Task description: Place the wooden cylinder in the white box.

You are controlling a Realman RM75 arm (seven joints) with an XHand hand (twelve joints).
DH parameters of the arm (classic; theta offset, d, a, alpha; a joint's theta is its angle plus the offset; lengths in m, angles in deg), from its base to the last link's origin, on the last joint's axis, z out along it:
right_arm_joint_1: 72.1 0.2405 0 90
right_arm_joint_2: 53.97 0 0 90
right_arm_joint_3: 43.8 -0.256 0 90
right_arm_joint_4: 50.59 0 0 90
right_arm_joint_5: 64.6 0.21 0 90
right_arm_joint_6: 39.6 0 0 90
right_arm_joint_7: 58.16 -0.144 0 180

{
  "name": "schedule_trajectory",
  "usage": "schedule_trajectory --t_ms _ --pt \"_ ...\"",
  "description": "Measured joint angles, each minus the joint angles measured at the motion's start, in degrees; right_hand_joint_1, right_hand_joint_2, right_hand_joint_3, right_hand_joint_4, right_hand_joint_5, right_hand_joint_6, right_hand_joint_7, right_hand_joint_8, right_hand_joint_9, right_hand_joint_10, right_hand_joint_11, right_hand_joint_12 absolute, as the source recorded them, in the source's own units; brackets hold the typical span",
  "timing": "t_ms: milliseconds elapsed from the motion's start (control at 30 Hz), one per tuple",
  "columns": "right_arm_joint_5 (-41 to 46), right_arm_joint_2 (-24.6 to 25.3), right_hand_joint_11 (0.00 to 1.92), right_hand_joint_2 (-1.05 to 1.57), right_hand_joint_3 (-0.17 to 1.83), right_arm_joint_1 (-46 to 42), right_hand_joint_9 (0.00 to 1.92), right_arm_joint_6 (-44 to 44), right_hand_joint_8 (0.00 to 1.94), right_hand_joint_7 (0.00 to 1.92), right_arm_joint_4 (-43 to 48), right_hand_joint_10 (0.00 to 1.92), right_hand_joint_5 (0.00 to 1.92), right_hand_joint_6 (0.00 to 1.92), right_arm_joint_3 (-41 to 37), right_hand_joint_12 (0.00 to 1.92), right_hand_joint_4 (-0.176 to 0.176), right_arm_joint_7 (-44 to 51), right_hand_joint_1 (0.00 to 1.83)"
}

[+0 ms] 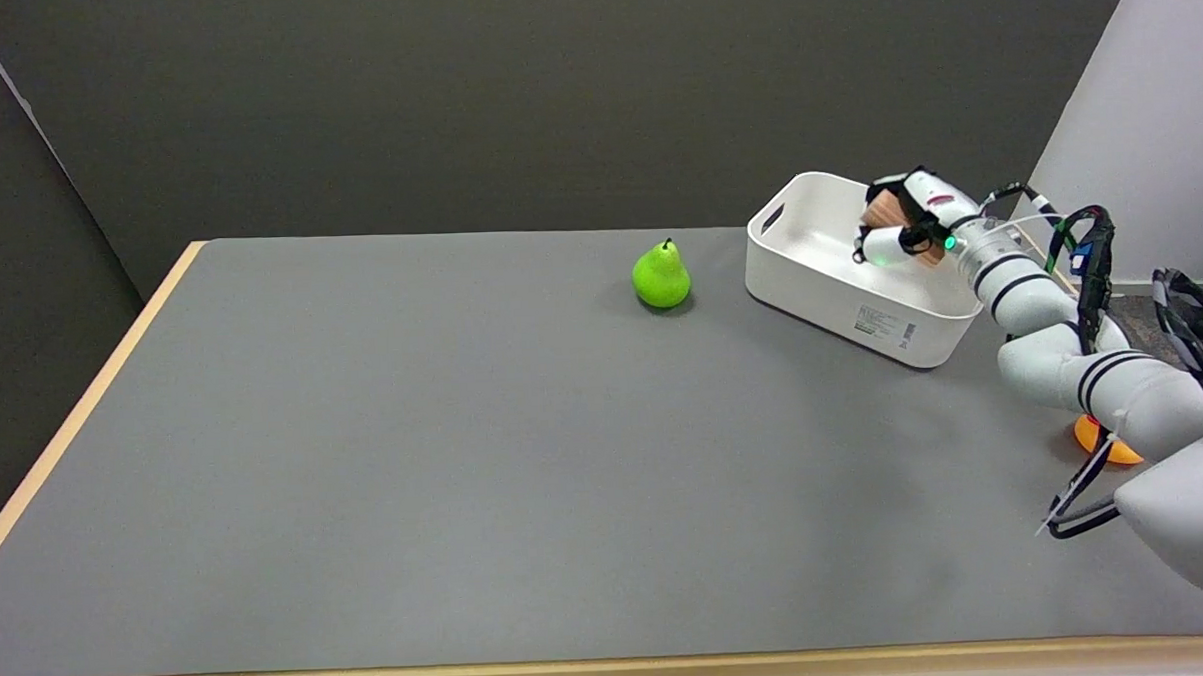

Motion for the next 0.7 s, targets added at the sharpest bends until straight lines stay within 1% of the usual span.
schedule_trajectory --t_ms 367,433,500,567,600,633,667,700 --pt "-2.7 -0.3 0.84 0.94 0.97 -1.1 1.14 2.9 1.94 0.78 1.2 1.92 0.62 1.92 0.4 1.92 0.005 0.1 0.85" --pt "-2.9 -0.4 0.67 0.97 0.93 -1.4 1.02 3.1 1.94 0.68 1.9 1.92 0.61 1.92 0.4 1.92 0.01 0.1 0.84" --pt "-3.1 -0.5 0.18 0.93 0.92 -1.7 0.67 3.2 1.94 0.49 2.6 1.92 0.65 1.85 0.4 1.92 0.049 0.1 0.85" --pt "-3.2 -0.7 0.01 0.81 0.82 -2.0 0.65 3.2 1.41 0.67 3.2 1.8 0.49 0.99 0.4 1.92 -0.098 0.1 0.53" --pt "-3.3 -0.8 0.13 0.76 0.82 -2.2 0.5 3.2 1.01 0.55 3.5 1.45 0.38 0.73 0.4 1.87 -0.074 0.0 0.42" --pt "-3.3 -0.9 0.3 0.7 0.82 -2.4 0.32 3.2 0.57 0.39 3.9 1.04 0.27 0.5 0.4 1.81 -0.032 -0.2 0.32" --pt "-3.3 -1.0 0.18 0.64 0.85 -2.7 0.17 3.2 0.36 0.23 4.3 0.72 0.17 0.4 0.4 1.49 -0.01 -0.4 0.28" --pt "-3.3 -1.1 0.02 0.57 0.89 -2.9 0.02 3.2 0.18 0.07 4.6 0.41 0.07 0.32 0.4 1.13 0.009 -0.7 0.24"
